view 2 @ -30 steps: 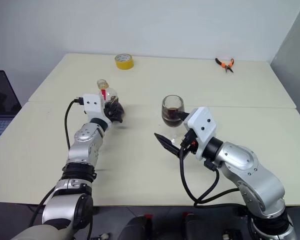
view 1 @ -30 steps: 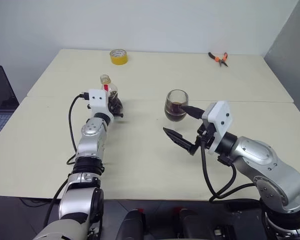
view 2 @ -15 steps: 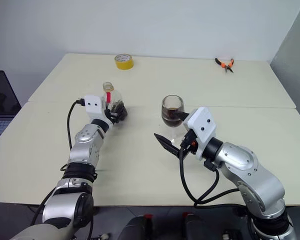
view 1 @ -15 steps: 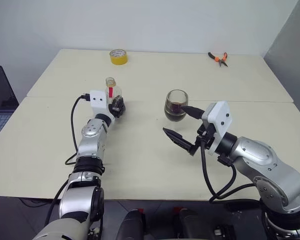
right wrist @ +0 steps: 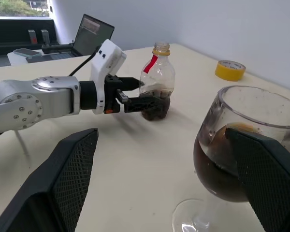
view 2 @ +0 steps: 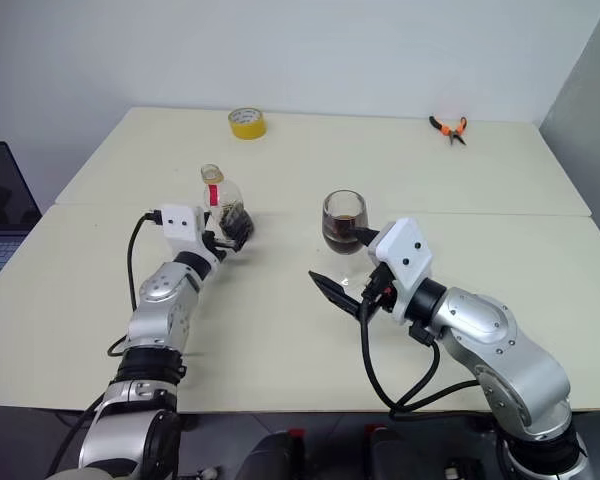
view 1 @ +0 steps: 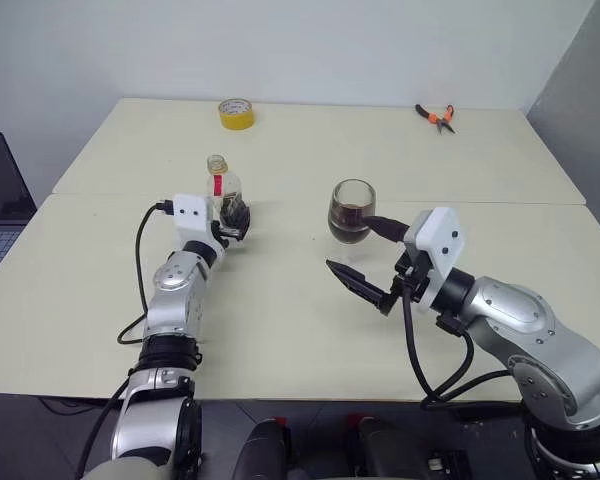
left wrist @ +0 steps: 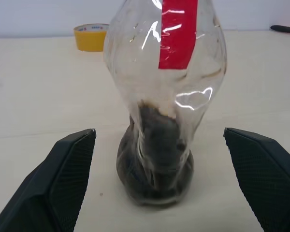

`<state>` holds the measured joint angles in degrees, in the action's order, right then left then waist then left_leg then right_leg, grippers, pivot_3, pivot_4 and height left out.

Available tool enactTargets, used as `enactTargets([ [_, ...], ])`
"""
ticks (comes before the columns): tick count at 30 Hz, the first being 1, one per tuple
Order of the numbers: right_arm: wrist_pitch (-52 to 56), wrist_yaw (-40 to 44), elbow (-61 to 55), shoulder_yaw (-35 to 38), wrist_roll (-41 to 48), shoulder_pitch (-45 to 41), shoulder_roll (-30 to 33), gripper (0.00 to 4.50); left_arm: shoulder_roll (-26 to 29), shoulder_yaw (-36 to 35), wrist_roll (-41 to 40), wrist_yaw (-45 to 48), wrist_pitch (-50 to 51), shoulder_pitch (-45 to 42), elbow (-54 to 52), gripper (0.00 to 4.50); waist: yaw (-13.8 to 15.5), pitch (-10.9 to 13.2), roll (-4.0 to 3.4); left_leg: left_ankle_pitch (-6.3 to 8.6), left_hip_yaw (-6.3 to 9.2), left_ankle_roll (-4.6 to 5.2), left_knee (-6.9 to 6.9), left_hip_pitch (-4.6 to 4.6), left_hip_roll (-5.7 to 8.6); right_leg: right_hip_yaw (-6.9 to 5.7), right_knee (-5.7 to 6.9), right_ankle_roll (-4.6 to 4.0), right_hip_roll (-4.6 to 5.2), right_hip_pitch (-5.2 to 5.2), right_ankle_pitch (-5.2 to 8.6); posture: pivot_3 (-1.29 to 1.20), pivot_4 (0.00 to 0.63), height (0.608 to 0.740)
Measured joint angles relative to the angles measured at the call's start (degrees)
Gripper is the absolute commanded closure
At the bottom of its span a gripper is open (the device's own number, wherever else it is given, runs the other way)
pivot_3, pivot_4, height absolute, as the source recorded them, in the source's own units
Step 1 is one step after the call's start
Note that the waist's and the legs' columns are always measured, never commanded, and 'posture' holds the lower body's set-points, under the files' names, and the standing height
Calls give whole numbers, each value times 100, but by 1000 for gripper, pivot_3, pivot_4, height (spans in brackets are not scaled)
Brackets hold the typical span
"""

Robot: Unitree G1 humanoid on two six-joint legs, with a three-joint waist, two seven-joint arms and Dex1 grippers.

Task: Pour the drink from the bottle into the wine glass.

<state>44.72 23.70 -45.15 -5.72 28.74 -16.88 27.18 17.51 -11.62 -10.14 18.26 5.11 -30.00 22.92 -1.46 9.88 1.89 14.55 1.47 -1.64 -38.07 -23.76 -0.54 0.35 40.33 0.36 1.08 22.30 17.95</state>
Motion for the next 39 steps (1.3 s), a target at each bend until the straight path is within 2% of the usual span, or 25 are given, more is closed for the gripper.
enactTargets([
  [4, -219, 47, -82, 16, -45, 290, 71, 0, 28, -9, -48, -29, 264, 391, -617, 15, 1, -1, 1, 0, 1, 1, 0, 0, 0, -1, -2, 0, 0, -1, 0, 0, 150, 740],
  [8, -1283, 192, 100, 121, -536, 1406, 110, 0, 30, -32, 115, -512, 568, 1095, -1553, 15, 9, -3, 2, 1, -1, 1, 4, 1, 0, 2, -14, 0, 1, -7, 0, 0, 150, 740],
  [13, -2286, 419, 631, 236, -903, 2102, 83, 0, 29, -3, 337, -788, 590, 1382, -1988, 15, 26, -6, 3, 1, -2, 2, 9, 23, 0, 3, -10, 3, -1, -24, -2, 0, 150, 740],
  [17, -3329, 162, 1522, 366, -1200, 2696, -672, 0, -21, 60, 390, -788, 520, 1773, -2251, 15, 30, -9, 5, 1, -8, 1, 16, 31, -3, 8, -16, 3, -2, -28, -2, 0, 150, 740],
  [19, -3777, -169, 1982, 505, -1403, 2709, -1049, 0, -112, 131, 391, -764, 439, 1927, -2294, 15, 35, -9, 4, 1, -11, 1, 14, 33, -2, 11, -14, 3, -1, -28, -2, 0, 150, 740],
  [26, -4531, -809, 2641, 748, -1678, 2684, -1768, 0, -244, 240, 445, -767, 198, 2290, -2548, 15, 37, -12, 0, 2, -13, 0, 19, 36, -3, 14, -14, 2, -2, -29, -2, 0, 150, 740],
  [39, -4938, -1131, 3201, 797, -1918, 2443, -1980, 0, -560, 462, 507, -876, 19, 2657, -2778, 15, 54, -14, -3, 2, -15, 1, 19, 37, -3, 15, -15, 2, -2, -29, -1, 0, 150, 740],
])
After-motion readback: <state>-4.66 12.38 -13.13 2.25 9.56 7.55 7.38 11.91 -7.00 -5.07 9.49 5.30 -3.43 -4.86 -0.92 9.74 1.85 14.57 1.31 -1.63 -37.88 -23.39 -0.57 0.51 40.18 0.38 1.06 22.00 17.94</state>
